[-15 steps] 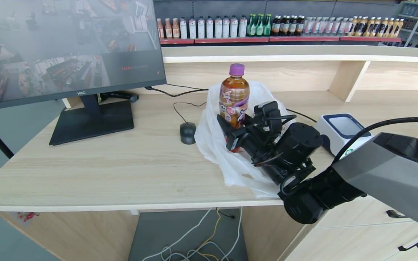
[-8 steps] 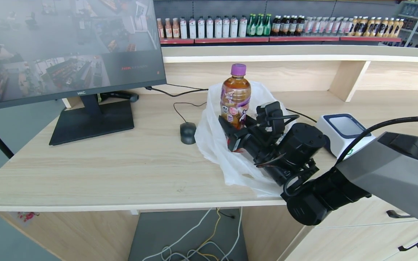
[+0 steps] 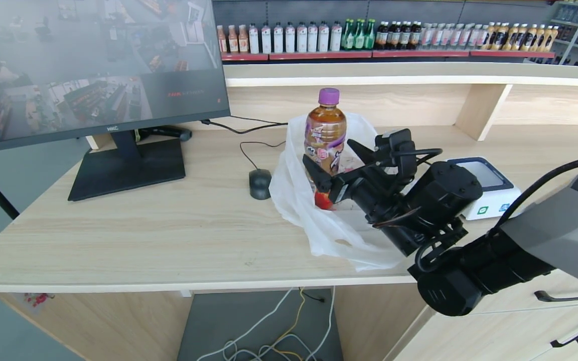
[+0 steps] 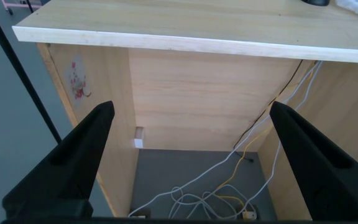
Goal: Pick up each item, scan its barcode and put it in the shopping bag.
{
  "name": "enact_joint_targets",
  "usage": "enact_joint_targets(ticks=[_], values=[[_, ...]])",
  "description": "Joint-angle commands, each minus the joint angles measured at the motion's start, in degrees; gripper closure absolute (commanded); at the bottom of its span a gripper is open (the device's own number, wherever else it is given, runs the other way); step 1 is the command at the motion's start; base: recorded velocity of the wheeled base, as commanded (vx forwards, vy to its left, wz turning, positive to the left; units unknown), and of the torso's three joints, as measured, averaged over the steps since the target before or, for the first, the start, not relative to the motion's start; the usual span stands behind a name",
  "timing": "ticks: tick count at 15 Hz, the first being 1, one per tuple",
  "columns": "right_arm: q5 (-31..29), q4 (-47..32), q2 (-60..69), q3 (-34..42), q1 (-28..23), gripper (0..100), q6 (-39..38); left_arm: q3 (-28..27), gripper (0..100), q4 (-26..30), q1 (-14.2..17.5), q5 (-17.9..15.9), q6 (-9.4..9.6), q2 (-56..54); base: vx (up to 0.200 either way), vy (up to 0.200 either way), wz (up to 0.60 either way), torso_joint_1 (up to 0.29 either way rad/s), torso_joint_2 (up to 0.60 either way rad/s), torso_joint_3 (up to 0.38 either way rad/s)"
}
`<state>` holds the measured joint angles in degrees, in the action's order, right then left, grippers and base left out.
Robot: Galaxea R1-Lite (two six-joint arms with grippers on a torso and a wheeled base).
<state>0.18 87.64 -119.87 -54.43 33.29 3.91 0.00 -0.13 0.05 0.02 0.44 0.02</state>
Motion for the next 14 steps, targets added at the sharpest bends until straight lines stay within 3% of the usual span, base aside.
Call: enact_joint_targets(ticks=[1, 8, 14], values=[[-0.1, 0.2, 6.8, 4.5, 0.0, 0, 0.1, 0.0, 0, 0.0, 0.0, 0.1, 0.0, 0.0, 0.0, 0.0, 0.0, 0.0, 0.0, 0.0], [-0.1, 2.2, 21.6, 20.8, 0.3, 0, 0.3, 0.0, 0, 0.0, 0.0, 0.0, 0.0, 0.0, 0.0, 0.0, 0.0, 0.0, 0.0, 0.0], [-0.1, 2.4, 26.2, 26.2, -0.8, 0, 0.4, 0.0, 0, 0.0, 0.0, 0.1, 0.0, 0.0, 0.0, 0.0, 0.0, 0.0, 0.0, 0.0]])
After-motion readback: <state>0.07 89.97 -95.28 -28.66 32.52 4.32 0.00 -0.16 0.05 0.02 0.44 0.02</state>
